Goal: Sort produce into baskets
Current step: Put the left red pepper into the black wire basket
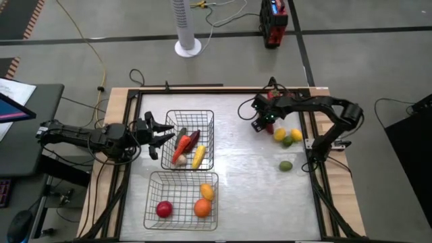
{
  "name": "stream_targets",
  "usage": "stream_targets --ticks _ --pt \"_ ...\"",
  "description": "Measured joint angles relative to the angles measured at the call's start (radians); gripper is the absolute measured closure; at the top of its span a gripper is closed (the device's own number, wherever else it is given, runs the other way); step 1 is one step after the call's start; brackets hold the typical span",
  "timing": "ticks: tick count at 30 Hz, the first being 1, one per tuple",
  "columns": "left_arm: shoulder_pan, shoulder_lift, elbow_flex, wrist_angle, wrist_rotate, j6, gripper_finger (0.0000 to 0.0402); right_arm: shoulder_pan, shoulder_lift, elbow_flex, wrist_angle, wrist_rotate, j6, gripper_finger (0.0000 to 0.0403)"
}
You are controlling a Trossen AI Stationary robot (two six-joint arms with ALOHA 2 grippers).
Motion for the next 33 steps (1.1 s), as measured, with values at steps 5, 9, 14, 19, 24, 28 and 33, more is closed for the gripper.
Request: stream_targets --ticks 5,9,14,19,24,28,33 --pt "0.0 0.0 0.0 -0.001 0.0 -0.001 0.0264 0.021 0.016 0.003 0.004 0.003 -0.031 0.0174" --pt "0.0 0.0 0.0 -0.001 0.0 0.006 0.0264 0.051 -0.034 0.009 -0.012 -0.001 -0.042 0.0208" --pt "0.0 0.0 0.0 -0.001 -0.001 0.008 0.0264 0.134 -0.156 0.042 0.013 -0.058 -0.042 0.0213" --pt "0.0 0.0 0.0 0.002 -0.025 0.009 0.0264 0.296 -0.26 0.052 0.236 -0.197 -0.026 0.0207" --pt "0.0 0.0 0.0 0.048 -0.035 0.009 0.0264 0.474 -0.27 0.052 0.681 -0.224 -0.031 0.0205" --pt "0.0 0.0 0.0 0.062 -0.026 0.008 0.0264 0.572 -0.2 0.054 1.065 -0.215 -0.094 0.0198" --pt "0.0 0.0 0.0 0.063 -0.025 -0.001 0.0264 0.619 -0.066 0.088 1.339 -0.211 -0.16 0.0196"
